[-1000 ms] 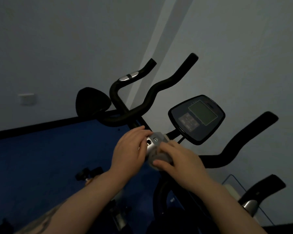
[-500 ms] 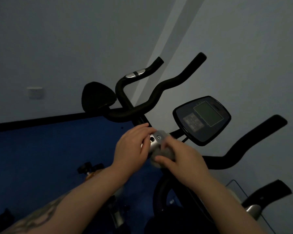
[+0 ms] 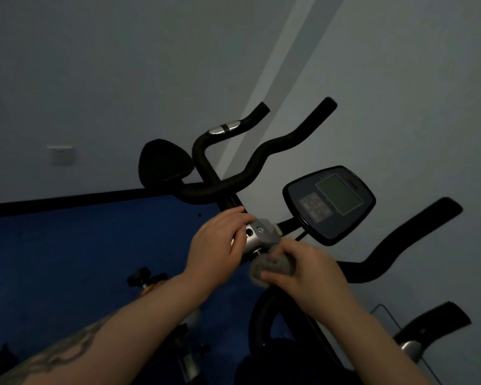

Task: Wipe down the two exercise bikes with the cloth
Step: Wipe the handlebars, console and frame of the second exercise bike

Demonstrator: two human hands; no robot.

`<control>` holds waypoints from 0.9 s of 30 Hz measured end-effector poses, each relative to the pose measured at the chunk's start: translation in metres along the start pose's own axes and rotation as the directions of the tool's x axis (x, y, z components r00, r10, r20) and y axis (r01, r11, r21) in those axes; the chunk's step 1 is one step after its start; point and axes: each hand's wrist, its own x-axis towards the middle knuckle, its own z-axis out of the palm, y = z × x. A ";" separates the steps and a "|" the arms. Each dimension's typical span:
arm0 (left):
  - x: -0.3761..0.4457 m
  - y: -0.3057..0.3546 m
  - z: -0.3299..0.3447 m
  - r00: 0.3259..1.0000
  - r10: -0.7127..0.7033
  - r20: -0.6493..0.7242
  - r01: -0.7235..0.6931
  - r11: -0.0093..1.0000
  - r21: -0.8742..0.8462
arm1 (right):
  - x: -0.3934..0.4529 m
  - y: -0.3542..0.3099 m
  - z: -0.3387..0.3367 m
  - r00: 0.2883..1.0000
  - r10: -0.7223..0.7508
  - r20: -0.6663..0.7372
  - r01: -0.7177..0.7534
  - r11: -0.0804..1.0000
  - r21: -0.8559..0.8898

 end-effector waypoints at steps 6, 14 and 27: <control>0.000 -0.001 0.001 1.000 -0.005 0.014 0.005 1.000 0.001 | 0.014 -0.018 0.005 0.997 -0.018 -0.070 0.021 0.999 0.031; 0.000 -0.001 0.001 1.000 0.007 -0.007 -0.008 1.000 -0.006 | 0.016 -0.017 0.004 0.995 -0.041 -0.090 0.045 0.998 0.043; -0.001 -0.002 -0.001 0.999 0.032 0.015 -0.033 0.999 0.014 | 0.012 -0.004 -0.003 0.989 -0.125 0.083 0.129 0.990 -0.054</control>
